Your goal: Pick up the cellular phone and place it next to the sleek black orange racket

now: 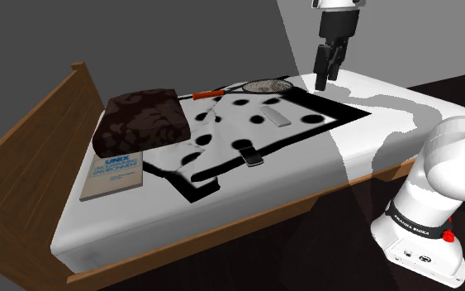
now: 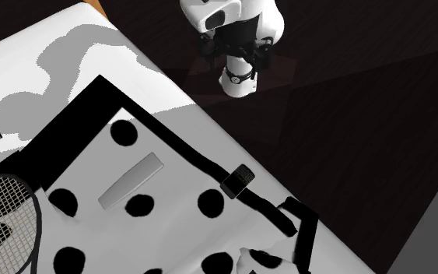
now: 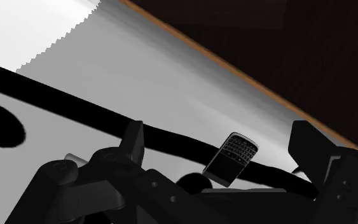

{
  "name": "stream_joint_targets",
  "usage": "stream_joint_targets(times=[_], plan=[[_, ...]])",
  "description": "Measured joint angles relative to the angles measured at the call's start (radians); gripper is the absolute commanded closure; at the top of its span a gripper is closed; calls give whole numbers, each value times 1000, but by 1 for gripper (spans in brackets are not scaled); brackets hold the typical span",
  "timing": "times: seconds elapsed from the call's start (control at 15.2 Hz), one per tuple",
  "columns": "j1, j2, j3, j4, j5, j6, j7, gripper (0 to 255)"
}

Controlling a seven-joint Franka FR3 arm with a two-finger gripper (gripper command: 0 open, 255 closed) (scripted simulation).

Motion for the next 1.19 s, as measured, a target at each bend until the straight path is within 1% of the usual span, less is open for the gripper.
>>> stream_joint_targets(times=[0.07, 0.2, 0.46, 0.53, 0.92, 1.19], plan=[[0, 0, 0, 0, 0, 0, 0, 0], [-3, 20, 14, -22, 11, 41, 26, 0], [-17, 97, 46, -66, 36, 166, 93, 0], [-15, 115, 64, -81, 48, 200, 121, 0], [-31, 287, 128, -99, 80, 399, 246, 0], [-49, 423, 158, -86, 82, 528, 319, 0]])
